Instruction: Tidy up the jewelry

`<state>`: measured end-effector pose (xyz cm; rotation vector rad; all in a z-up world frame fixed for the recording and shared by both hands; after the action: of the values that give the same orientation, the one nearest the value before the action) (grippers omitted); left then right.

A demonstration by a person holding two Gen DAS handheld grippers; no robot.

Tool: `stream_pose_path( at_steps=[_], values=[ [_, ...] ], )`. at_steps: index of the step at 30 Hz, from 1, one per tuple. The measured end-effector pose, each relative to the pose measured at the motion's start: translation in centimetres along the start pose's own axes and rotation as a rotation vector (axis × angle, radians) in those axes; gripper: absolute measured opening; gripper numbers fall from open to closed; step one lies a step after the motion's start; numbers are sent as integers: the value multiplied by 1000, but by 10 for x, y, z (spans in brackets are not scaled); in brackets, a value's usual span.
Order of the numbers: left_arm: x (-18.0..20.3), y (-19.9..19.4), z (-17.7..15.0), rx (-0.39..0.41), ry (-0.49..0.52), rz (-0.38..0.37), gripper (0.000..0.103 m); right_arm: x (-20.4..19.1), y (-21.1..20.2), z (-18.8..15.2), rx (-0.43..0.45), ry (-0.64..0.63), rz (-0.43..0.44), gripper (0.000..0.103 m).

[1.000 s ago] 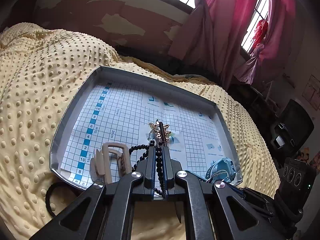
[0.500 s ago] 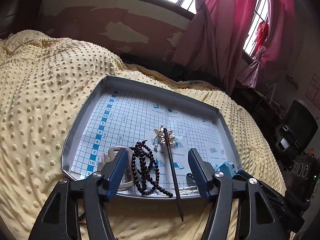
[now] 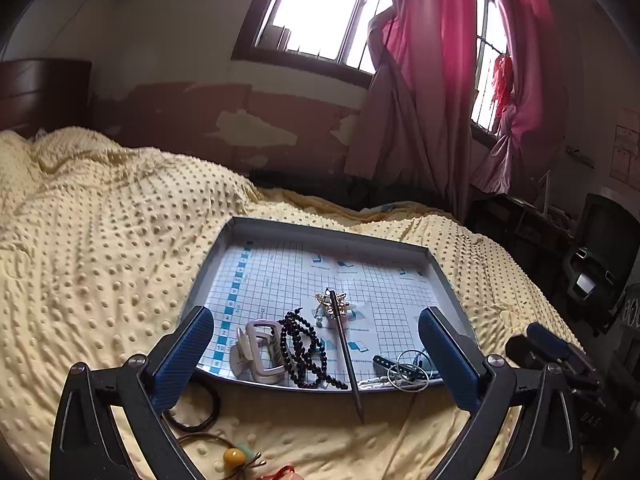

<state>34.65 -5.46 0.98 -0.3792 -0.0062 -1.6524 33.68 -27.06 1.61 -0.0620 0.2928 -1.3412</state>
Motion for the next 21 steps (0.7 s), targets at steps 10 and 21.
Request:
stream_pose_path(
  at_steps=[10, 21],
  values=[
    [9, -86, 1, 108, 122, 13, 103, -18, -63, 19, 117, -6, -16, 102],
    [-18, -157, -10, 141, 84, 25, 103, -53, -118, -4, 120, -63, 19, 102]
  ],
)
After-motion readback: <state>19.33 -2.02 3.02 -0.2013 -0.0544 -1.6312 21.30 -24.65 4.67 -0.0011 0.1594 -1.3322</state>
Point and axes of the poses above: each gripper's, at about its wrist camera, not at the fingertips, and y roughly the way its jaws point, x to its right, z to its top, the point moved 8 cm from there along y, roughly the way its jaws point, and after that the axes turned 11 degrees about x, right-handed, at the moved point
